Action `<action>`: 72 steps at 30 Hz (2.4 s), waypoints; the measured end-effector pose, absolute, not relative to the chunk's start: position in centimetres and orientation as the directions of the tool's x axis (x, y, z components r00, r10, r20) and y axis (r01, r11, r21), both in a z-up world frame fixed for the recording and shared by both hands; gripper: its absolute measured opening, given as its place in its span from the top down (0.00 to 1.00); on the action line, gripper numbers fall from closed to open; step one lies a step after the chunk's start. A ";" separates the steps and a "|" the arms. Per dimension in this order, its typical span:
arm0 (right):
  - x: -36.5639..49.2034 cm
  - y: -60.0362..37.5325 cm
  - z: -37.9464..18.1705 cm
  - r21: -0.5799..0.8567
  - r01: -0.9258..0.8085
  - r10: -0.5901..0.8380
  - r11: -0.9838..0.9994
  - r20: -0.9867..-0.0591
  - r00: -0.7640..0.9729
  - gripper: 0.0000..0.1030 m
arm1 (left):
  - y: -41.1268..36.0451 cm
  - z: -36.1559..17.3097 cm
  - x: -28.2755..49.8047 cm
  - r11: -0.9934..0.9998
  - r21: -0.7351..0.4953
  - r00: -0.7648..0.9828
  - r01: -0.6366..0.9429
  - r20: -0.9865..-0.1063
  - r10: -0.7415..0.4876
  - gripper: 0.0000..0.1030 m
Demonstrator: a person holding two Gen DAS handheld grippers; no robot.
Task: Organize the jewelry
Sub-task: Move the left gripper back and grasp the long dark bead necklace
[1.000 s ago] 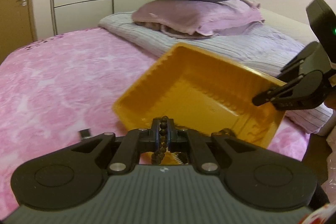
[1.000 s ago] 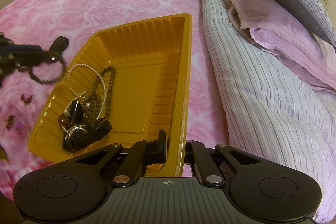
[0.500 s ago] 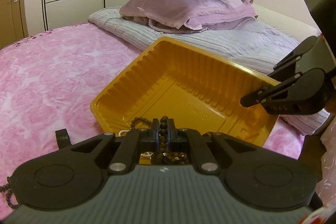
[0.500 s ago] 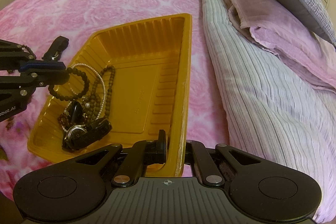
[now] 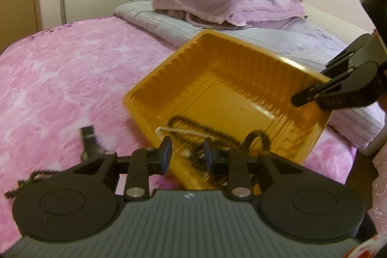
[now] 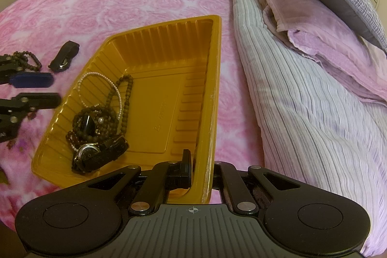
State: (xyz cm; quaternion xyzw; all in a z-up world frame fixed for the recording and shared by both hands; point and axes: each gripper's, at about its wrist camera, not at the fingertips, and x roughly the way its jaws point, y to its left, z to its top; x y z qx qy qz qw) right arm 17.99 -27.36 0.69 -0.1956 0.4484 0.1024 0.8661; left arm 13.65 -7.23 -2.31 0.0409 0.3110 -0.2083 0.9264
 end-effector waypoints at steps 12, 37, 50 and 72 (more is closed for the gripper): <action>17.8 -27.4 0.6 -0.249 -0.354 0.001 0.901 -0.816 0.578 0.96 | 1.6 -4.7 11.7 0.984 0.039 0.768 0.174 -0.631 -0.111 0.76; 18.1 -27.5 0.4 -0.258 -0.351 -0.010 0.900 -0.819 0.574 0.96 | 6.7 -6.6 14.6 1.000 0.013 0.743 0.026 -0.669 -0.011 0.94; 18.0 -27.3 0.6 -0.255 -0.350 -0.007 0.902 -0.816 0.578 0.96 | 8.0 0.6 12.9 0.980 0.164 0.824 0.110 -0.567 0.002 0.94; 17.9 -27.1 0.9 -0.251 -0.349 -0.002 0.903 -0.813 0.582 0.96 | 9.0 13.4 13.4 0.860 0.448 0.903 0.246 -0.429 -0.034 0.94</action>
